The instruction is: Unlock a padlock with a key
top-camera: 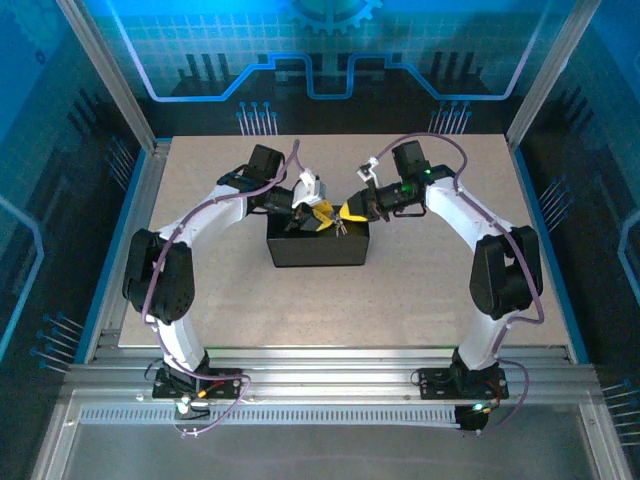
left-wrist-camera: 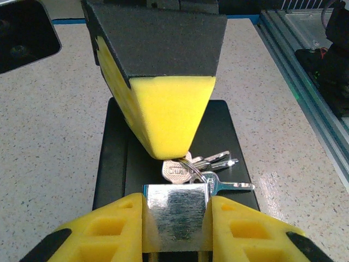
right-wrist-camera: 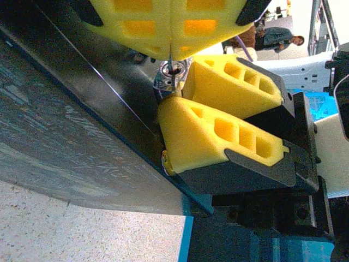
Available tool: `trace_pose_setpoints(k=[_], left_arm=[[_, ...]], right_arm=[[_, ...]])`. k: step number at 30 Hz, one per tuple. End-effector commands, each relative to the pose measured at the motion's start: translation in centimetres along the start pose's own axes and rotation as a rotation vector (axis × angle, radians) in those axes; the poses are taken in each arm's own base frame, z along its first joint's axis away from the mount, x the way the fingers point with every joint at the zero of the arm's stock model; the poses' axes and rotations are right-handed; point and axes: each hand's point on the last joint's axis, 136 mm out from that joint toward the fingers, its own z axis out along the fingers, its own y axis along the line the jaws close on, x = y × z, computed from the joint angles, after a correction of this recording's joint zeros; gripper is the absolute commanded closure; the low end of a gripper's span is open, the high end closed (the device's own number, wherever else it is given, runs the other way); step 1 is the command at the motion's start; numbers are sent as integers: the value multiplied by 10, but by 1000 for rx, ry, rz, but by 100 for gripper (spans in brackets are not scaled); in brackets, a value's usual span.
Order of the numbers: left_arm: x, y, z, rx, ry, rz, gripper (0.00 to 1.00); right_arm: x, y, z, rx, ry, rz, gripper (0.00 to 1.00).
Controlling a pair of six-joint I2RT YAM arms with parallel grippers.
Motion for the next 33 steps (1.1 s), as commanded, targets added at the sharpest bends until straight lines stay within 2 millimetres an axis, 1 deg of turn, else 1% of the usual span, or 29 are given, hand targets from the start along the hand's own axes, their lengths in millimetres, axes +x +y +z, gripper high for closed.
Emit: trace_pose_setpoints(k=[1, 6, 9, 12, 14, 17, 21, 24, 27, 29, 30, 31, 33], left_arm=[[-40, -9, -3, 42, -107, 120, 100], [-43, -15, 1, 65, -107, 128, 100], [-41, -12, 1, 54, -103, 127, 100], [-36, -8, -1, 38, -91, 116, 100], [-32, -6, -4, 31, -84, 105, 100], [-29, -6, -7, 31, -79, 90, 100], [-26, -8, -10, 54, -74, 57, 100], [-25, -11, -11, 90, -67, 20, 100], [-27, -14, -12, 123, -64, -17, 100], [-28, -16, -13, 134, -64, -26, 100], [-29, -17, -14, 140, -64, -28, 100], [-30, -19, -15, 147, -62, -31, 100], [-31, -20, -18, 163, -61, -44, 100]], right_arm=[[14, 35, 21, -143, 88, -34, 96], [18, 50, 24, -157, 105, -64, 94], [22, 52, 21, -144, 115, -82, 91], [21, 35, 10, -88, 95, -63, 78], [15, 22, -5, -54, 49, -48, 72], [7, 12, -26, -33, -14, -74, 67], [-2, -1, -44, 40, -76, -188, 61], [-13, -2, -54, 81, -135, -367, 60], [-23, 3, -65, 186, -208, -676, 60], [-30, 7, -72, 263, -288, -926, 60], [-33, 10, -74, 282, -329, -1034, 61], [-34, 18, -76, 280, -373, -1160, 61], [-31, 26, -73, 269, -408, -1342, 62]])
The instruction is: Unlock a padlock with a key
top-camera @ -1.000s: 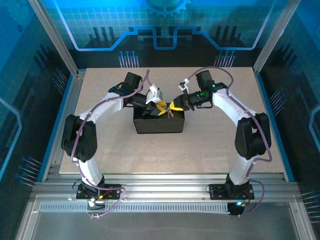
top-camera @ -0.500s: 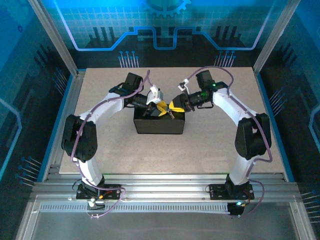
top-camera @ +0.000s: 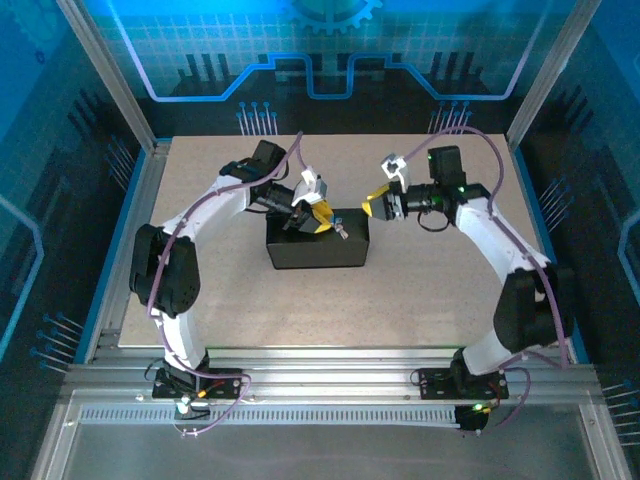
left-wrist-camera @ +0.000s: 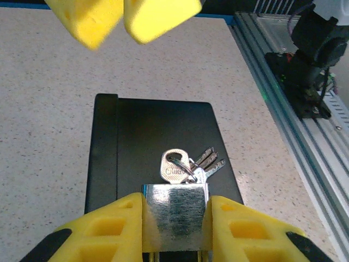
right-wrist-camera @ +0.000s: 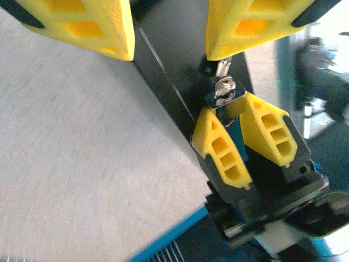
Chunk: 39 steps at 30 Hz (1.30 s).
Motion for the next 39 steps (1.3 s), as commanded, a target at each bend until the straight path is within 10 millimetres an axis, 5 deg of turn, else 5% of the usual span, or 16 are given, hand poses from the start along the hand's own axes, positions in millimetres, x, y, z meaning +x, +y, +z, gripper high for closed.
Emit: trace_pose_setpoints(k=[1, 8, 15, 28, 39], left_arm=[[-28, -12, -14, 70, -90, 32, 100], [-29, -12, -18, 80, -118, 24, 100], [-30, -9, -20, 78, -132, 24, 100], [-31, -11, -23, 76, -144, 32, 100], [-32, -9, -23, 73, -142, 35, 100]], right_arm=[[-35, 3, 3, 51, -145, -529, 63], [-12, 26, 36, -79, -39, -690, 68], [3, 50, 41, -203, -7, -713, 66], [11, 49, 67, -239, 42, -713, 66], [12, 51, 68, -261, 68, -688, 76]])
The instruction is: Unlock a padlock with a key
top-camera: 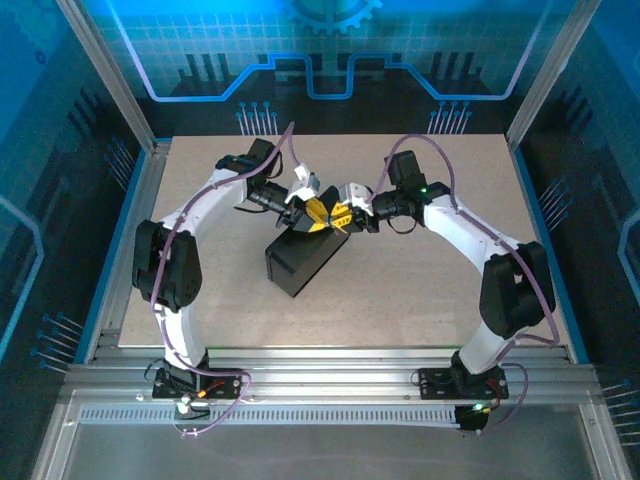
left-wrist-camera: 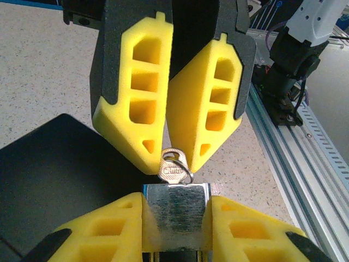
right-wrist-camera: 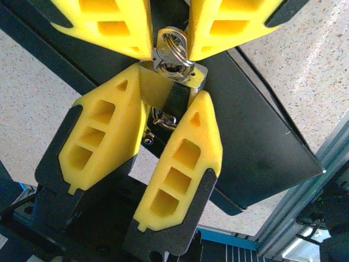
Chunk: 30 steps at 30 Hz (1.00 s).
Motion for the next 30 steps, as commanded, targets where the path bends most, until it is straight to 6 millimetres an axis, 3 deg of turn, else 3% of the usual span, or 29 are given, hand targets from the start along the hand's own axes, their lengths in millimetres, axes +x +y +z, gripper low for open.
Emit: trace_pose_setpoints(k=[1, 6, 16, 25, 30], left_arm=[[-33, -6, -11, 22, -104, 99, 100], [-32, -7, -12, 19, -102, 96, 100], [-33, -5, -14, 13, -101, 95, 100], [-36, -5, -13, 16, -103, 95, 100], [-35, -5, -11, 17, -101, 97, 100]], right_arm=[[-3, 1, 0, -21, 6, -1, 75], [1, 0, -5, -14, 22, 7, 70], [5, -6, -18, 15, 18, 22, 69], [0, -8, -9, -3, 9, 36, 86], [-7, -7, -3, -17, -5, 33, 90]])
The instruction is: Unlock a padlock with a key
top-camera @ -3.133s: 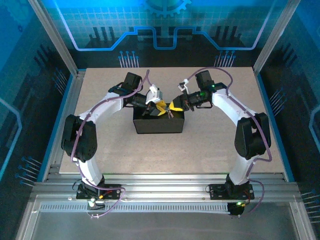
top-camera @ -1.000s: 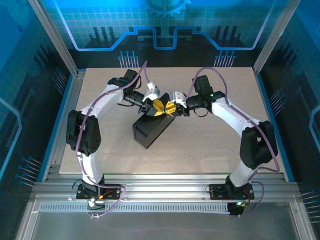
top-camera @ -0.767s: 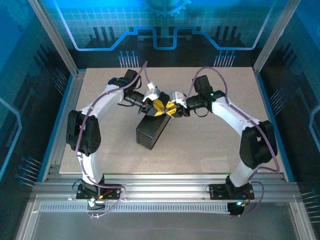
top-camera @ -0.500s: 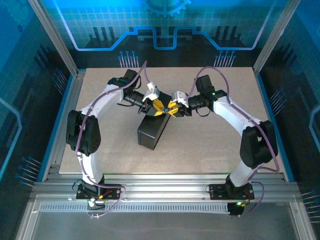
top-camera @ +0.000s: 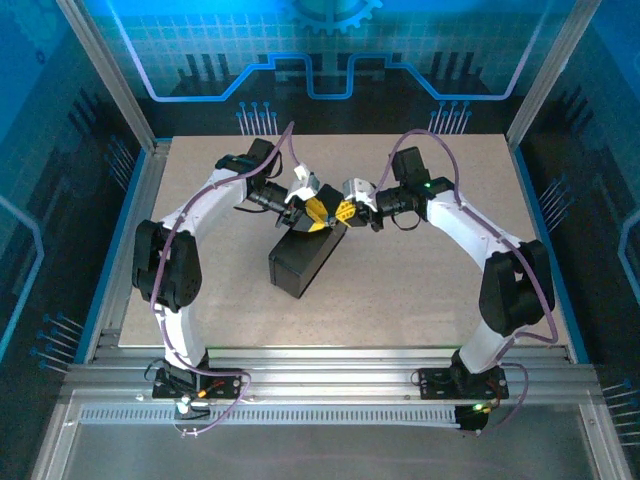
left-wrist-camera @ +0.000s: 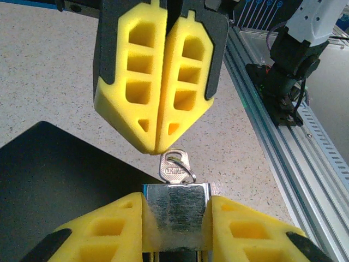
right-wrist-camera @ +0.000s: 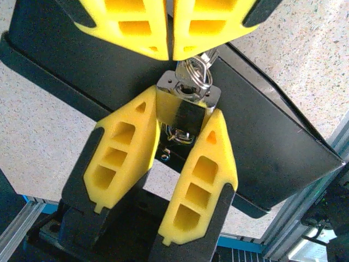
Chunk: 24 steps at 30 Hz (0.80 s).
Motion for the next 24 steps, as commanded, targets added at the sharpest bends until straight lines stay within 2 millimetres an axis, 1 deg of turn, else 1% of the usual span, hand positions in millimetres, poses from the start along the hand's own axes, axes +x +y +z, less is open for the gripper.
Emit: trace_pose_setpoints(k=[1, 8, 11, 12, 16, 19, 24], left_arm=[[-35, -6, -10, 20, -98, 98, 100], [-36, -6, -10, 18, -103, 98, 100], [-36, -6, -10, 16, -101, 99, 100], [-35, -6, -10, 15, -100, 98, 100], [-33, -6, -10, 9, -92, 96, 100], [-33, -6, -10, 10, -94, 96, 100], [-34, -6, -10, 11, -97, 96, 100]], right_arm=[[-12, 2, 6, -30, -25, -4, 90], [-13, 5, 15, -49, -18, 1, 90], [-14, 3, 14, -36, -19, 7, 89], [-13, 1, 13, -23, -10, 13, 89], [-6, -8, -1, 36, 9, 29, 80], [-4, -9, -9, 70, 15, -2, 79], [-4, -7, -14, 68, 11, -36, 77]])
